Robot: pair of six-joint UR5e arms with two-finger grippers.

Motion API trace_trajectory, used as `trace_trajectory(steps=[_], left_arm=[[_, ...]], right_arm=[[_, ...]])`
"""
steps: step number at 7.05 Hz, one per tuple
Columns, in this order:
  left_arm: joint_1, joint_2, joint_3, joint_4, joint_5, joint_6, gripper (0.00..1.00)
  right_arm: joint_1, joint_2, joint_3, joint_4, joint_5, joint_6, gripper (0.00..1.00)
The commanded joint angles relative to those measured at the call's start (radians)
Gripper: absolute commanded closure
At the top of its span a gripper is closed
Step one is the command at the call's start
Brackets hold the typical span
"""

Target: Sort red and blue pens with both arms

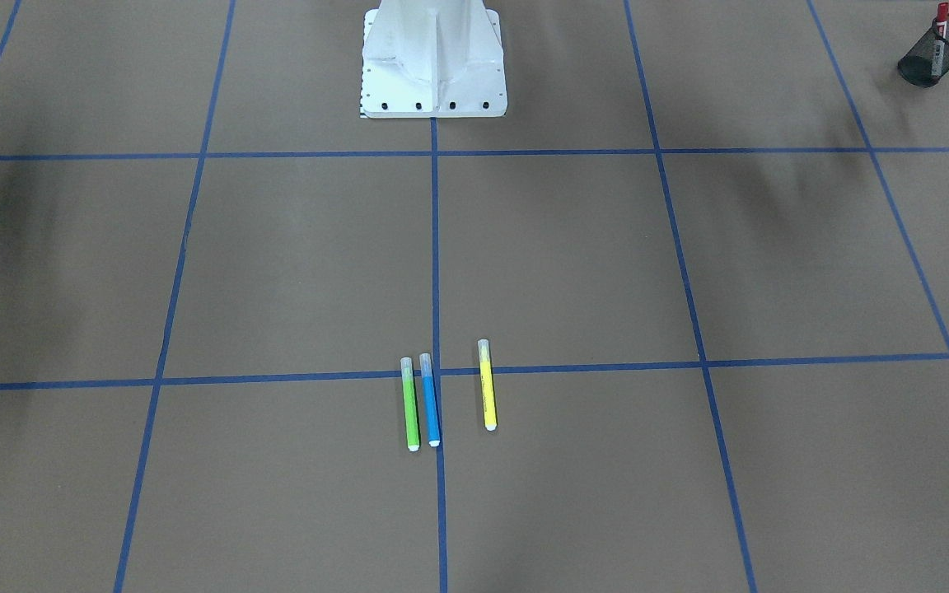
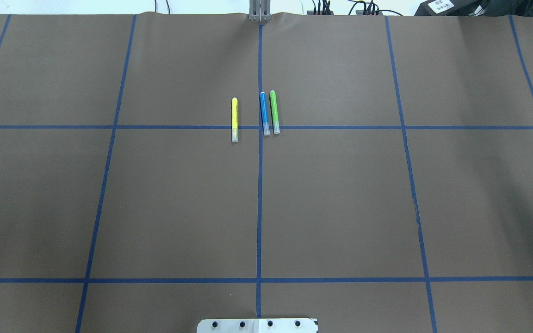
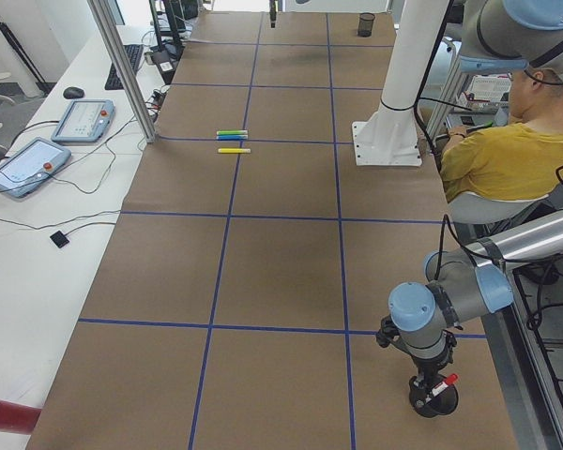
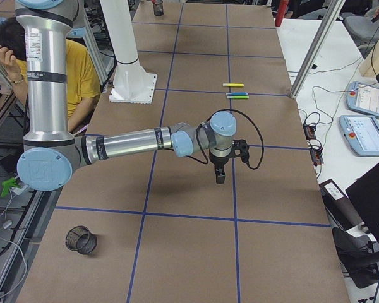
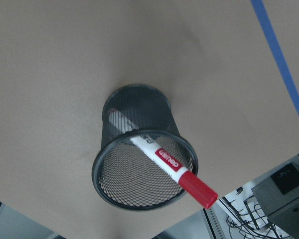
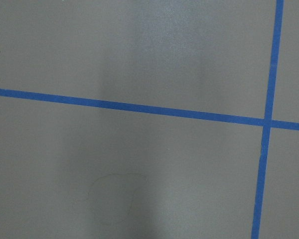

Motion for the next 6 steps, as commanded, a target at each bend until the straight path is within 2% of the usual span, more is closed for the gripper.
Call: trace_trajectory(steps=[1,2,3,5,6], left_arm=[[-0.072,-0.129,-0.132,0.245,-0.004,-0.007,0.01],[-0.117,-0.239,-0.128,0.323,-0.006,-0.013,0.01],[-0.126,-0.293,-0.125,0.326,-0.039,-0.135,0.01],[-0.126,-0.419,-0.12,0.314,-0.091,-0.461,0.01],[-0.126,-0.463,-0.114,0.292,-0.149,-0.643,0.01]], right_arm=[[0.0,0.003,0.0,-0.002,0.0,0.001,0.0],[0.0,0.003,0.0,0.0,0.0,0.001,0.0],[-0.002,0.004,0.0,0.0,-0.002,0.001,0.0],[-0.002,0.012,0.002,0.0,0.0,0.002,0.0],[-0.006,0.017,0.006,0.0,0.0,0.002,0.0]])
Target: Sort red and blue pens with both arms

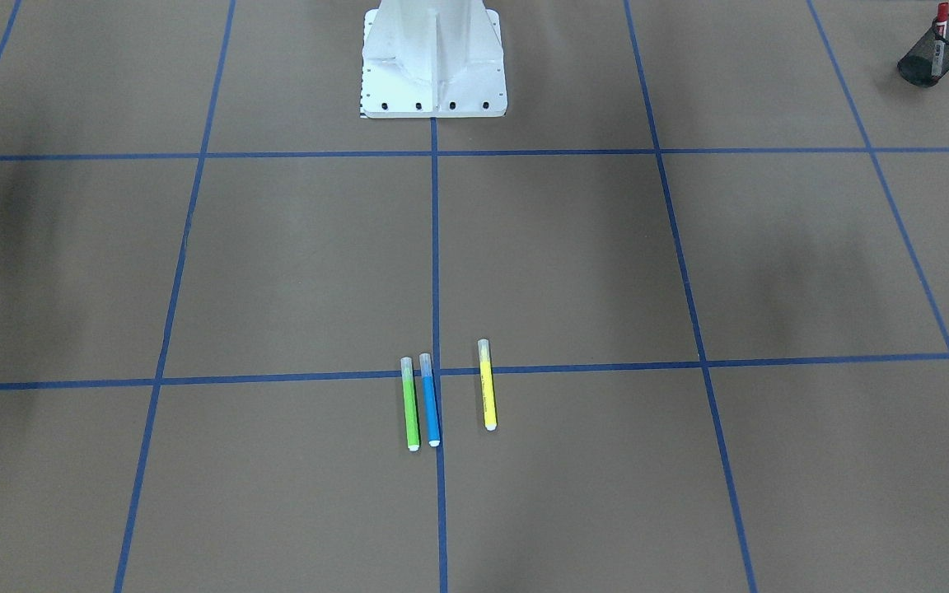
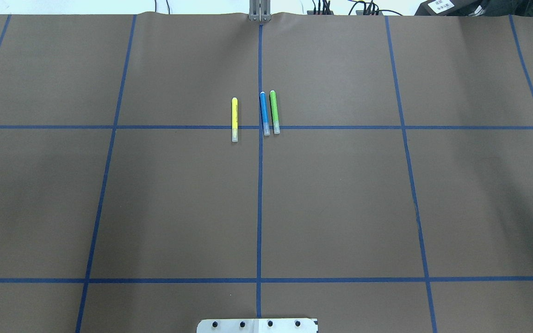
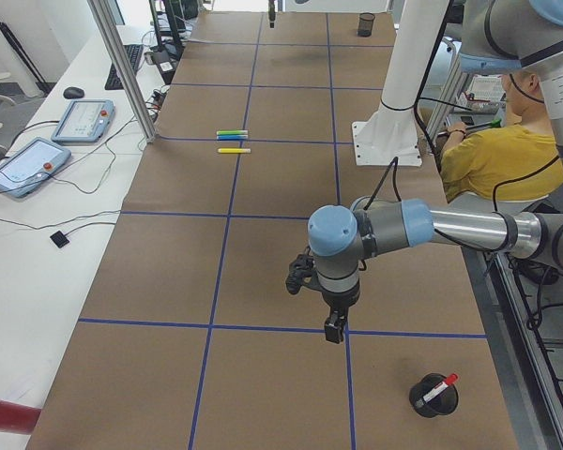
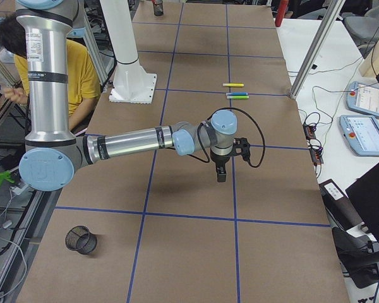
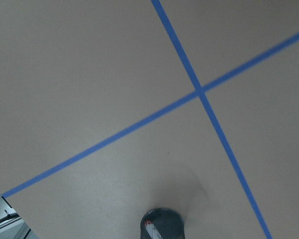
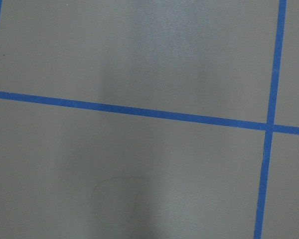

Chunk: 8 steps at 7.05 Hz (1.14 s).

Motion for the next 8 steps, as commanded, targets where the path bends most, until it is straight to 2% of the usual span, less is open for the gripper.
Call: trace_trajectory(steps=[1,2,4,6,8], left_arm=[[-0.001,-0.083,0.035,-0.097,-0.103,-0.339,0.01],[-0.001,-0.083,0.096,-0.233,-0.108,-0.394,0.01],[0.0,-0.088,0.141,-0.368,-0.109,-0.529,0.01],[0.002,-0.09,0.14,-0.376,-0.112,-0.537,0.01],[0.002,-0.09,0.141,-0.377,-0.129,-0.536,0.01]], right_arm=[[-0.011,0.036,0.007,0.0,0.01,0.04,0.0],[-0.046,0.086,0.009,0.002,0.02,0.162,0.0],[-0.162,0.218,0.024,0.002,0.011,0.444,0.0],[-0.277,0.371,0.027,0.0,-0.024,0.703,0.0],[-0.412,0.484,0.022,-0.003,-0.131,0.873,0.0]])
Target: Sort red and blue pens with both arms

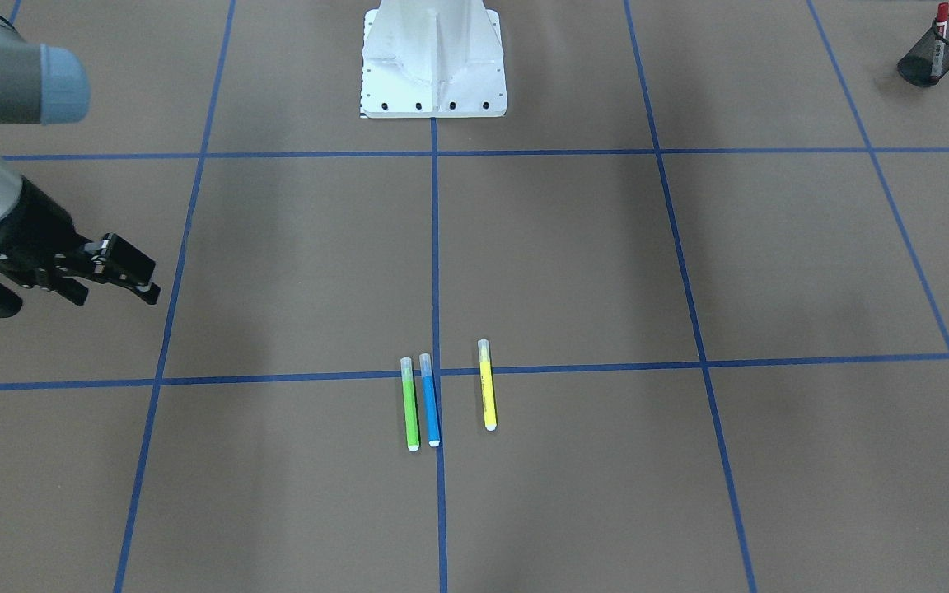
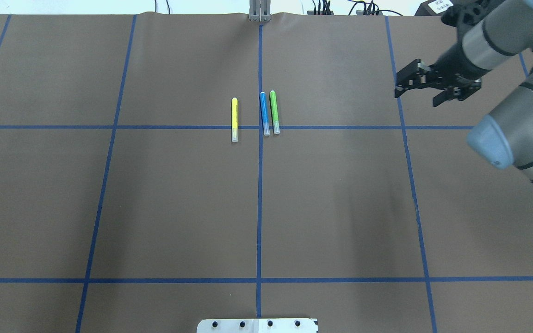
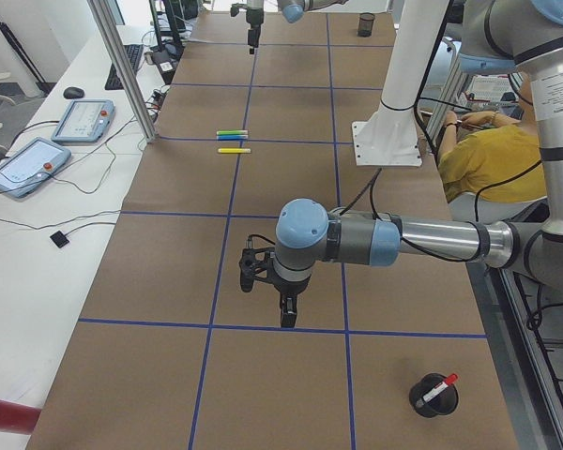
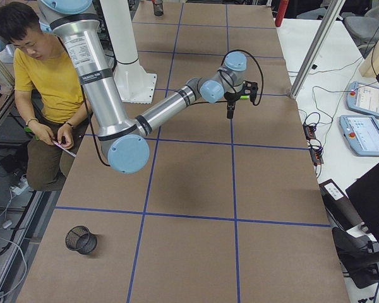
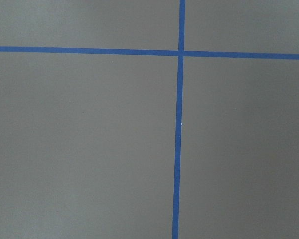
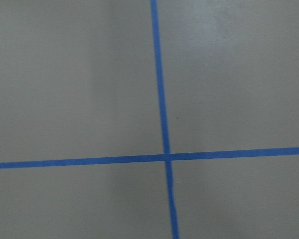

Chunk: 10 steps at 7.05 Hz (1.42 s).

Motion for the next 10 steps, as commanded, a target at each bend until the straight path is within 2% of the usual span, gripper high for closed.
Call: trace_trajectory(steps=[1,2,3,5,6,7,8,10], left_arm=[[0.001,0.0,0.002,-0.001,-0.018,-0.003,0.01],[0.001,-0.001,0.002,-0.001,-0.019,-0.001,0.01],[0.001,-0.001,0.004,-0.001,-0.019,-0.001,0.01],[0.001,-0.001,0.01,0.0,-0.031,-0.001,0.01],[0.001,0.0,0.016,-0.001,-0.032,-0.001,0.01],[0.001,-0.001,0.019,-0.001,-0.032,0.0,0.01],[0.001,0.0,0.019,-0.001,-0.032,0.0,0.01],[0.001,0.0,0.025,-0.001,-0.032,0.004,0.01]], right_arm=[[-0.126,0.119,-0.012,-0.01,-0.087,0.157,0.0],[-0.186,0.165,-0.029,-0.013,-0.149,0.209,0.0],[-0.243,0.243,-0.098,-0.015,-0.215,0.251,0.0],[-0.295,0.424,-0.321,-0.015,-0.278,0.269,0.0],[-0.306,0.545,-0.489,-0.024,-0.273,0.257,0.0],[-0.311,0.616,-0.584,-0.051,-0.269,0.215,0.0],[-0.309,0.641,-0.604,-0.108,-0.265,0.14,0.0],[-0.306,0.647,-0.652,-0.112,-0.265,0.034,0.02]])
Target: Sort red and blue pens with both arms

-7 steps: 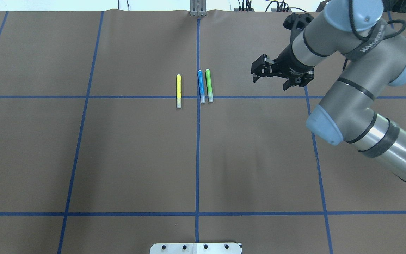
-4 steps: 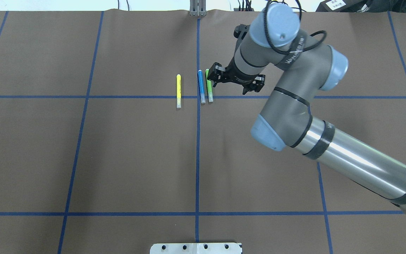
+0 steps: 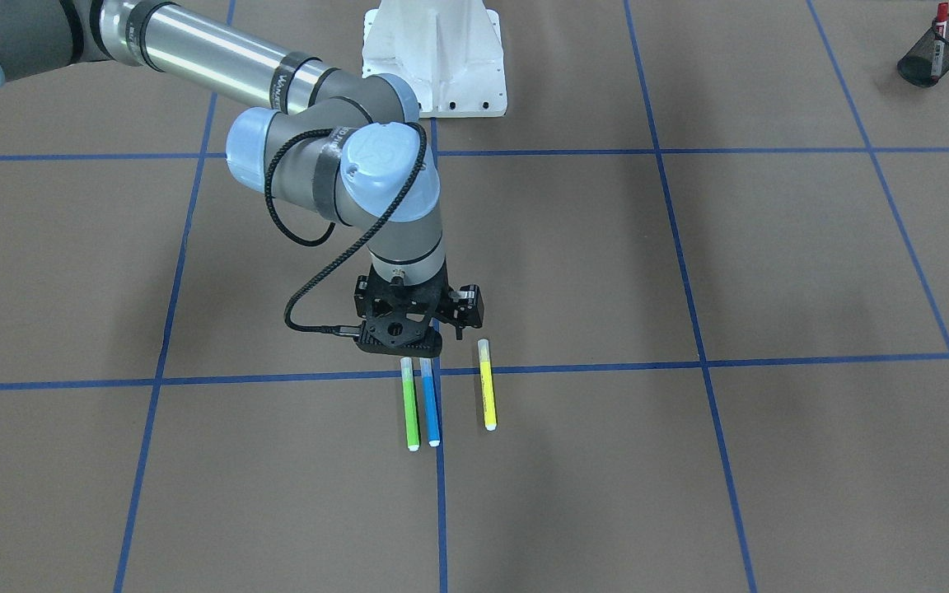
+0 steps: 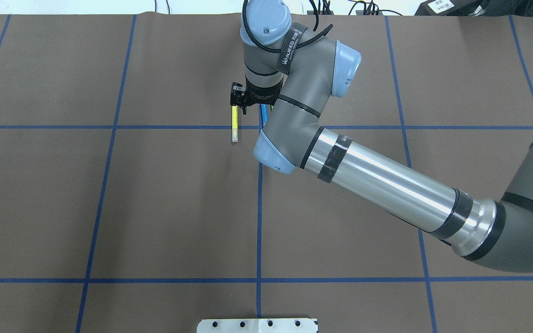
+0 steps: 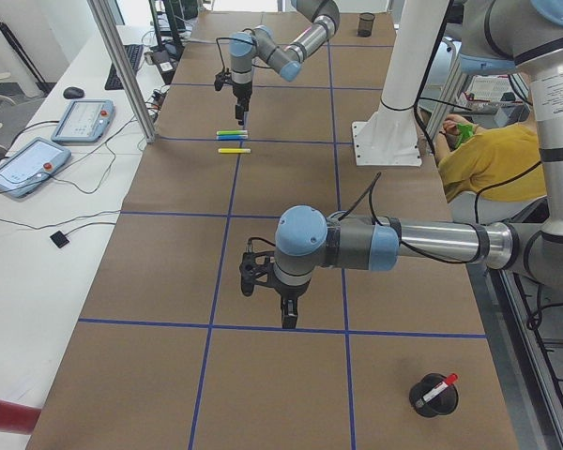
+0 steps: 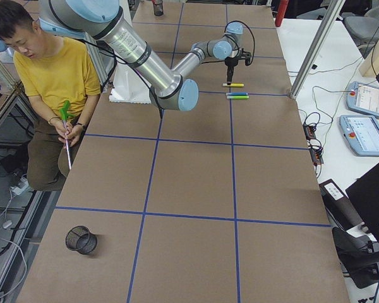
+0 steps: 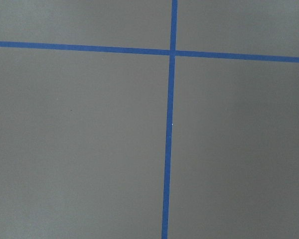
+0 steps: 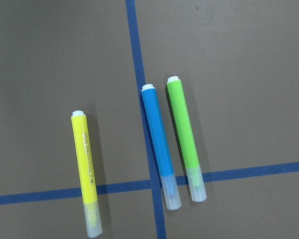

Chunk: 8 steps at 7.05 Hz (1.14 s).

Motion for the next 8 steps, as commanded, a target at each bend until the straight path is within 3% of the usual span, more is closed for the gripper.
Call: trace_trajectory(steps=[1,2,3,5,8], left_arm=[[0.0,0.001,0.003,0.0,0.0,0.003,0.01],[0.0,0.001,0.003,0.0,0.0,0.003,0.01],[0.0,0.001,0.003,0.0,-0.002,0.003,0.01],[0.0,0.001,0.003,-0.002,-0.002,0.003,0.01],[0.0,0.001,0.003,0.0,-0.002,0.003,0.01]], right_arm=[[0.003,0.012,-0.06,-0.004,0.0,-0.101,0.15],[0.003,0.019,-0.084,-0.001,0.002,-0.103,0.37],[0.003,0.03,-0.123,0.034,0.002,-0.101,0.44],[0.0,0.062,-0.247,0.156,0.017,-0.1,0.44],[-0.003,0.062,-0.267,0.156,0.084,-0.101,0.51]])
